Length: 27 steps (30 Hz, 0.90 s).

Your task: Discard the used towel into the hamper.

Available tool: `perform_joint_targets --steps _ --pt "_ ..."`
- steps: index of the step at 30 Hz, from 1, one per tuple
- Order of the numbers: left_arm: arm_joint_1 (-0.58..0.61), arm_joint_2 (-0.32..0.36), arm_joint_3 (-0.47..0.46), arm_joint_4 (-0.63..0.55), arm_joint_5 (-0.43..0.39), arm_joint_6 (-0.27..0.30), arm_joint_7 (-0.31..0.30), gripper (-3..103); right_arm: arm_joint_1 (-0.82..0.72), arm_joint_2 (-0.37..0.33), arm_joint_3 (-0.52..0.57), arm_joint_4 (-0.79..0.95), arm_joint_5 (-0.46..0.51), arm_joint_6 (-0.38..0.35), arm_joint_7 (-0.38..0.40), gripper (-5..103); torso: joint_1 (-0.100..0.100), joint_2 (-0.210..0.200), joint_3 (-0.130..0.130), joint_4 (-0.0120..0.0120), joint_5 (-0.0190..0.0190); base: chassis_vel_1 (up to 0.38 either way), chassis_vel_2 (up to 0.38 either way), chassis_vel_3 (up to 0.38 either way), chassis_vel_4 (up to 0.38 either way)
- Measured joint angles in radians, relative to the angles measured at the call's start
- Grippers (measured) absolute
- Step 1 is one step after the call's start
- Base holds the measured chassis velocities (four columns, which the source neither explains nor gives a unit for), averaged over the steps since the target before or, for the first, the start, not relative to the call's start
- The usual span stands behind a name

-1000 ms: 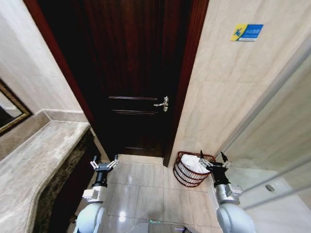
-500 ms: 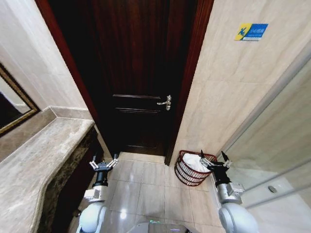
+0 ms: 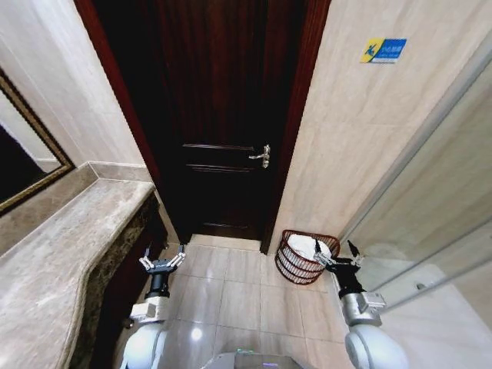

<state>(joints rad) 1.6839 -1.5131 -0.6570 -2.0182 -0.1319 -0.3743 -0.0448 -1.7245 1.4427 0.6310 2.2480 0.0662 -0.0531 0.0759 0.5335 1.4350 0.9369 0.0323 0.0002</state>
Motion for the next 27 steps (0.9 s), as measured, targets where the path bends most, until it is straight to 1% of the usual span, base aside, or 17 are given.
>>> perform_joint_targets --steps 5,9,12,14,16,23,24,25,27 --pt "0.014 0.001 0.000 -0.012 0.006 0.018 0.001 100 -0.001 0.015 -0.001 0.000 0.001 -0.002 0.001 100 -0.001 0.000 0.000 -0.0001 -0.0001 0.140 -0.140 -0.135 0.132" --pt "0.016 0.002 -0.005 -0.014 0.015 0.022 0.011 100 -0.001 0.011 -0.005 0.001 0.001 -0.009 0.002 100 -0.001 0.000 0.000 0.0000 0.0000 0.133 -0.127 -0.125 0.118" --pt "0.015 0.002 -0.006 -0.014 0.016 0.022 0.013 100 -0.001 0.007 -0.008 0.000 0.000 -0.010 0.002 100 -0.001 0.000 0.000 0.0000 -0.0006 0.124 -0.098 -0.085 0.114" --pt "0.015 0.000 -0.005 -0.014 0.018 0.021 0.015 100 0.001 0.005 -0.014 -0.005 -0.002 -0.011 0.004 100 -0.001 -0.001 0.000 0.0000 0.0001 0.104 -0.088 -0.086 0.110" --pt "0.014 -0.003 -0.005 -0.006 0.032 0.014 0.015 100 0.002 0.007 -0.022 -0.015 -0.009 -0.010 0.004 100 -0.001 -0.001 0.000 -0.0001 -0.0004 0.103 -0.068 -0.053 0.125" --pt "0.016 -0.011 -0.013 -0.007 0.051 -0.003 0.013 100 0.000 -0.002 -0.033 -0.021 -0.013 -0.009 0.004 100 -0.001 -0.001 0.000 -0.0001 -0.0002 0.141 -0.044 -0.034 0.142" --pt "0.017 -0.013 -0.015 -0.008 0.057 -0.009 0.011 100 0.001 -0.005 -0.034 -0.021 -0.013 -0.010 0.004 100 -0.001 -0.001 0.000 0.0000 -0.0002 0.156 -0.023 -0.043 0.136" --pt "0.016 -0.015 -0.018 -0.007 0.082 -0.031 -0.003 100 0.006 -0.012 -0.037 -0.021 -0.012 -0.011 0.005 100 -0.001 -0.001 -0.001 0.0001 -0.0004 0.172 -0.023 -0.048 0.149" --pt "0.015 -0.017 -0.020 -0.006 0.094 -0.041 -0.008 100 0.008 -0.013 -0.039 -0.020 -0.012 -0.013 0.005 100 -0.001 -0.001 -0.001 0.0001 -0.0004 0.167 -0.023 -0.048 0.152"
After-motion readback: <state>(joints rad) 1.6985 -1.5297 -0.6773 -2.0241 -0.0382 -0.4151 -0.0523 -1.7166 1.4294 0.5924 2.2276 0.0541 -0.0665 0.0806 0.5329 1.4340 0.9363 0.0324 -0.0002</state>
